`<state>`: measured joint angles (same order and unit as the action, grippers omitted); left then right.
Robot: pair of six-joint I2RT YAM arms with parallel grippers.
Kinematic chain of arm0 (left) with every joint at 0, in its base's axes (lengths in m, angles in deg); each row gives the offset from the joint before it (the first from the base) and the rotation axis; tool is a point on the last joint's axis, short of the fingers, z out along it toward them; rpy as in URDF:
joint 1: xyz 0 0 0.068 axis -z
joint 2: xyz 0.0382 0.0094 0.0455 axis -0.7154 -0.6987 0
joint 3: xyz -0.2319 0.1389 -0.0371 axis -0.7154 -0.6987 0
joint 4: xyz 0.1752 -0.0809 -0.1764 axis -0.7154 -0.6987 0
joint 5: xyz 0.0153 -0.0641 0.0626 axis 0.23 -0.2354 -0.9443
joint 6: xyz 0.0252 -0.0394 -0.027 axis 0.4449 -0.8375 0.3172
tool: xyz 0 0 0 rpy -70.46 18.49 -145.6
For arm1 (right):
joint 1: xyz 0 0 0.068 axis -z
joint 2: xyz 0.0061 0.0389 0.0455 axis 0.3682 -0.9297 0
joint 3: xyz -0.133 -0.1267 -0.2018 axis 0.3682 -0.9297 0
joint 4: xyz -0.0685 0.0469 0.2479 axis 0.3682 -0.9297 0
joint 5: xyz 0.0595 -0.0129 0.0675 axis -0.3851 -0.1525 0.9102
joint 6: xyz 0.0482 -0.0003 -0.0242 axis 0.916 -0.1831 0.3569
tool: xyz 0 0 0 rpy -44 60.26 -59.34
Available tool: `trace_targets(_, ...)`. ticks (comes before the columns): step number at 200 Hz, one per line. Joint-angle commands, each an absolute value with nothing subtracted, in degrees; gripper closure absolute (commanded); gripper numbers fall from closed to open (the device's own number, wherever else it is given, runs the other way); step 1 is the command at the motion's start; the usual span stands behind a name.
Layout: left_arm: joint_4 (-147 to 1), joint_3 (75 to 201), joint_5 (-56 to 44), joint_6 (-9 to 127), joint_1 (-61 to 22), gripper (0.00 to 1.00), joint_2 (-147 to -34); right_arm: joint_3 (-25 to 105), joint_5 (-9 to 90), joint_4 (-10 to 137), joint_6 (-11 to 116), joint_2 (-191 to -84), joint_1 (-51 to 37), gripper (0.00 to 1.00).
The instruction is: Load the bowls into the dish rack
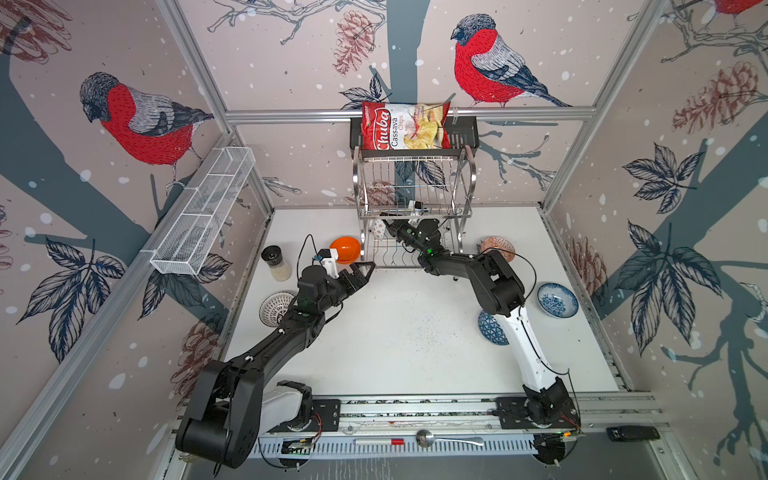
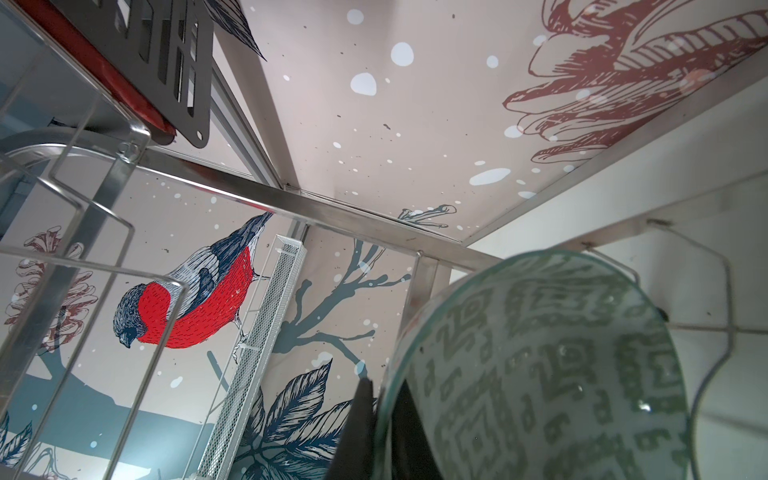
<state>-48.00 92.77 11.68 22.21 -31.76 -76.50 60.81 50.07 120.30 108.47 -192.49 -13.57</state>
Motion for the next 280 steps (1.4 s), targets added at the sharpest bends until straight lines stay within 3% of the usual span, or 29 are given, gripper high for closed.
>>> trace_targets(1, -44.8, 92.8, 12.8, 22.2, -32.0, 0.02, -76.6, 61.3, 50.6, 120.5, 107.8, -193.0, -13.4, 0.92)
trace_targets(280, -43.9, 92.7, 14.1, 22.0, -32.4, 0.02, -77.9, 62.1, 54.1, 117.4, 104.2, -192.5, -12.8, 0.74)
